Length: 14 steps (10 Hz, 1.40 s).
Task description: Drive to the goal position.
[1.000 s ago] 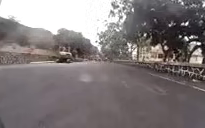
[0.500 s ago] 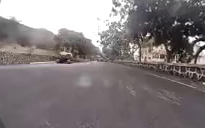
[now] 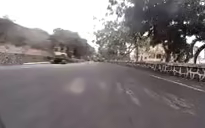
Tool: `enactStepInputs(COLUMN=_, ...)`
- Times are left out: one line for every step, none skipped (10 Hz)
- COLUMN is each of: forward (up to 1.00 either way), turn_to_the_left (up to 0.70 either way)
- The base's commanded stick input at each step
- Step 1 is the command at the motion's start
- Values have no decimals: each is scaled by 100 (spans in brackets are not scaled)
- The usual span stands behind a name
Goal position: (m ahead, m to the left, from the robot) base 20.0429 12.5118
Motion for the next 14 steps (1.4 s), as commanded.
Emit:
enactStepInputs(forward=70, turn_to_the_left=0)
enactStepInputs(forward=70, turn_to_the_left=0)
enactStepInputs(forward=70, turn_to_the_left=0)
enactStepInputs(forward=70, turn_to_the_left=0)
enactStepInputs(forward=70, turn_to_the_left=0)
enactStepInputs(forward=70, turn_to_the_left=0)
enactStepInputs(forward=70, turn_to_the_left=0)
enactStepInputs(forward=70, turn_to_the_left=0)
enactStepInputs(forward=70, turn_to_the_left=0)
enactStepInputs(forward=70, turn_to_the_left=0)
enactStepInputs(forward=70, turn_to_the_left=0)
enactStepInputs(forward=70, turn_to_the_left=0)
enactStepInputs(forward=70, turn_to_the_left=0)
enactStepInputs(forward=70, turn_to_the_left=0)
